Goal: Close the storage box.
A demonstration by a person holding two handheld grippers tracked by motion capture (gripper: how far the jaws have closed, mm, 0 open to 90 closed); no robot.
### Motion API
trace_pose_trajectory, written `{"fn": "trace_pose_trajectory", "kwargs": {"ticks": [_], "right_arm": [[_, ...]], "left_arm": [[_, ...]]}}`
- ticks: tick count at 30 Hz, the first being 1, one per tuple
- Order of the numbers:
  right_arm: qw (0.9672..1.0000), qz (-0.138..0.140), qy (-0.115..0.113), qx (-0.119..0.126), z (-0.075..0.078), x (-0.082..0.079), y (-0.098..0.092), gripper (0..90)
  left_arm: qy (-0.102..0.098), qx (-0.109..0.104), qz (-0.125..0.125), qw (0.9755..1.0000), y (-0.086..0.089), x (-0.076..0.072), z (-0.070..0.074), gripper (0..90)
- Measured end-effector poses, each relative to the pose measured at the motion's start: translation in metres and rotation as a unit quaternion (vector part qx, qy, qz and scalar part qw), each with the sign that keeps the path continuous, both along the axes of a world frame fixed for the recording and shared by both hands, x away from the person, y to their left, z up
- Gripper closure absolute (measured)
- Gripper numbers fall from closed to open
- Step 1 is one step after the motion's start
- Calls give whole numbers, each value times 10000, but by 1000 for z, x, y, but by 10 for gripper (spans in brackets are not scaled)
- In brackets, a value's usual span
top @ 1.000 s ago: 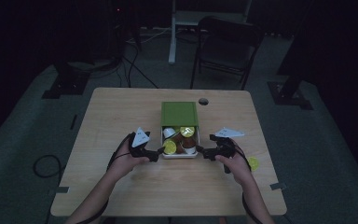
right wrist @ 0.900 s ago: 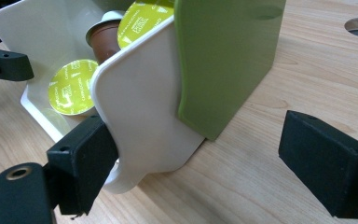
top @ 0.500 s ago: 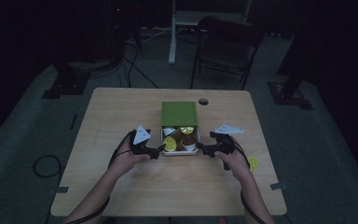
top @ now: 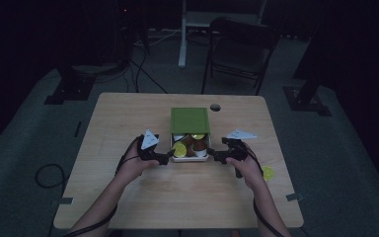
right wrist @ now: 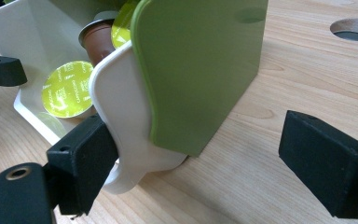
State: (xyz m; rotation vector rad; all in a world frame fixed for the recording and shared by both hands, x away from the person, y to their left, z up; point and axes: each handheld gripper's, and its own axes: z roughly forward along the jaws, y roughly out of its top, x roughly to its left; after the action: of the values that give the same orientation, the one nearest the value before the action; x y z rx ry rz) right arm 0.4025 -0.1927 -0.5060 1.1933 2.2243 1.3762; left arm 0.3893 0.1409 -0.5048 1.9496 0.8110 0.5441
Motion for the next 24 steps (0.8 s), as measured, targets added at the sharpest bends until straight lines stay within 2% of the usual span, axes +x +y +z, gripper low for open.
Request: {"fn": "trace_pose_trajectory", "kwargs": {"ticks": [24], "right_arm": [[9997,-206,80,41,-1,13,3,119]], "left_arm": [[-40,74,131,9999,-2,15,1,104]]}}
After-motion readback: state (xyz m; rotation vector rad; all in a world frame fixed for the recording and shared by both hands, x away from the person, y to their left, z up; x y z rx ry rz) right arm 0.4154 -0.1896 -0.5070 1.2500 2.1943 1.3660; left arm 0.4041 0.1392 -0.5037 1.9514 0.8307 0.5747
